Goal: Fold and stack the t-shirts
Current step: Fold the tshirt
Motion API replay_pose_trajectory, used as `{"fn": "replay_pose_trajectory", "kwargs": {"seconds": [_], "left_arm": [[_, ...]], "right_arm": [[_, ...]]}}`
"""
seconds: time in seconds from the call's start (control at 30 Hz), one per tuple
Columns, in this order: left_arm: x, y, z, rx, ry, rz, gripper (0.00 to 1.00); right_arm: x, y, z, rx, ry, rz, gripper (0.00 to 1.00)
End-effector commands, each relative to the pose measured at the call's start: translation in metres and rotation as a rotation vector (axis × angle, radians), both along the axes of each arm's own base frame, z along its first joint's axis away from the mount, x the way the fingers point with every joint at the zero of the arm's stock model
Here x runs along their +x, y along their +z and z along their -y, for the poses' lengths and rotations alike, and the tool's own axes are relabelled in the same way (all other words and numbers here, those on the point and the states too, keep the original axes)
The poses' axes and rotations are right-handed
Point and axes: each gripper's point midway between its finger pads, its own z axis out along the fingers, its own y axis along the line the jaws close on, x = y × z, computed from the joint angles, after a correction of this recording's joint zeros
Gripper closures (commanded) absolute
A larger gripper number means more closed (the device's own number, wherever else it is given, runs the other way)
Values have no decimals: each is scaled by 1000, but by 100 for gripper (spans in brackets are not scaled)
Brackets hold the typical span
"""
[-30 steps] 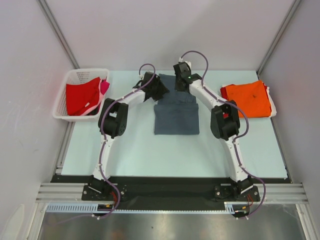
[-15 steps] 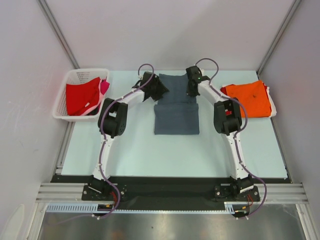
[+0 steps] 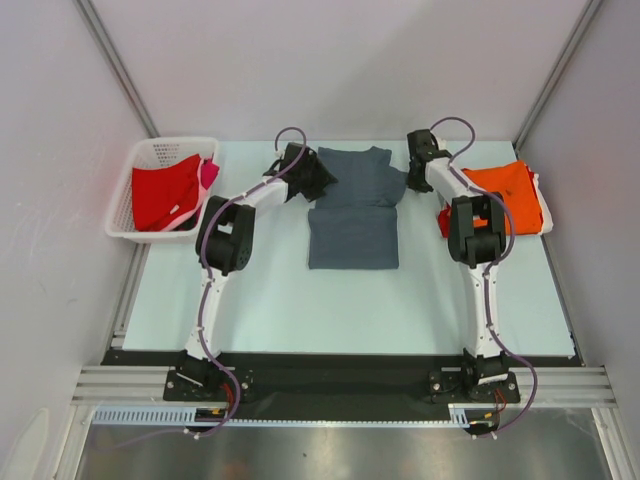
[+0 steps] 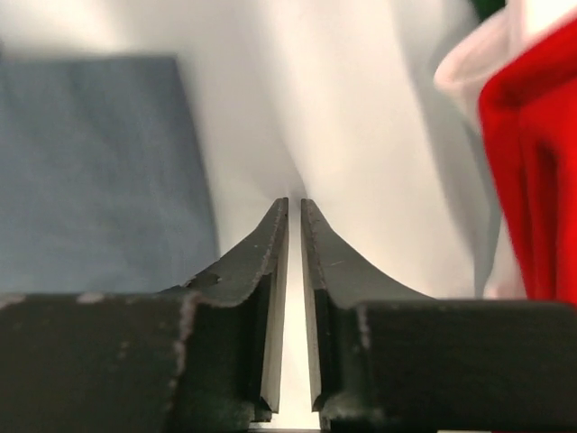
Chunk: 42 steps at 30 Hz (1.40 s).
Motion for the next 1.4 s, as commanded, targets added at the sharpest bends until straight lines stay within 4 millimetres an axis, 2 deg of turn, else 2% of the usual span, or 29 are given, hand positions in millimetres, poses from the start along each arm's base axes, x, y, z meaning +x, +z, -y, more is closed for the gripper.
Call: {"fn": "replay_pose_trajectory", "kwargs": {"seconds": [0.0,0.03,0.1,0.13,0.23,0.27,0.33,0.4,0.5,0.53,0.6,0.63,0.67,0.7,0.73,0.77,0.83,0.87,1.0,1.1,1.17,1.23,1.27,1.3,1.33,1.37], "left_arm": [[0,-43,-29,88,46,-80,37],[1,-42,-29,86,44,-79,37],[1,-43,-30,87,43,-78,37],[1,-41,-29,87,42,-75,37],[0,-43,-29,85,39,-79,37],[0,-42,-29,84,39,-77,37],[0,-43,-29,85,39,-79,37],[0,-42,-29,83,38,-78,37],[0,-43,-29,84,36,-80,37],[0,-43,-29,84,38,-81,37],[0,-43,-28,81,37,-80,37],[0,-42,-28,80,39,-79,37],[0,-43,-28,78,39,-80,37],[1,-42,-28,77,39,-79,37],[1,-42,-29,78,40,-79,37],[1,-42,-28,77,39,-79,37],[1,-43,-29,78,42,-80,37],[2,-41,-29,78,44,-76,37],[3,-43,-28,75,36,-79,37],[5,-40,-27,74,27,-72,36],[9,-25,-24,65,-1,-41,36],[12,-7,-24,80,-25,6,34],[13,1,-24,87,-35,27,31],[14,24,-25,106,-63,83,29],[15,36,-25,115,-83,117,27],[13,44,-26,127,-95,133,18]], "right_arm": [[1,72,-30,-6,61,135,84],[3,89,-35,-7,71,175,84],[-3,96,-57,2,126,187,83],[-4,106,-66,20,146,209,82],[-15,108,-105,57,233,207,82],[-15,106,-107,66,241,202,82],[-22,98,-128,125,291,173,82],[-27,82,-141,194,323,128,82],[-37,63,-147,232,341,69,83],[-41,53,-143,240,334,40,83],[-49,46,-140,259,328,6,83],[-51,43,-131,267,310,-9,84],[-60,32,-124,262,295,-42,84],[-65,36,-122,285,300,-44,84],[-67,36,-111,288,279,-49,85],[-79,22,-102,285,262,-89,85],[-84,29,-91,290,247,-69,85],[-88,22,-79,289,224,-85,85],[-90,28,-63,289,193,-78,83],[-88,44,-58,275,185,-34,74],[-88,58,-59,277,195,-1,65],[-91,62,-59,277,201,17,62],[-93,64,-59,277,205,24,59],[-92,75,-58,258,207,62,57],[-97,72,-58,257,214,58,55],[-100,72,-61,264,228,63,51]]}}
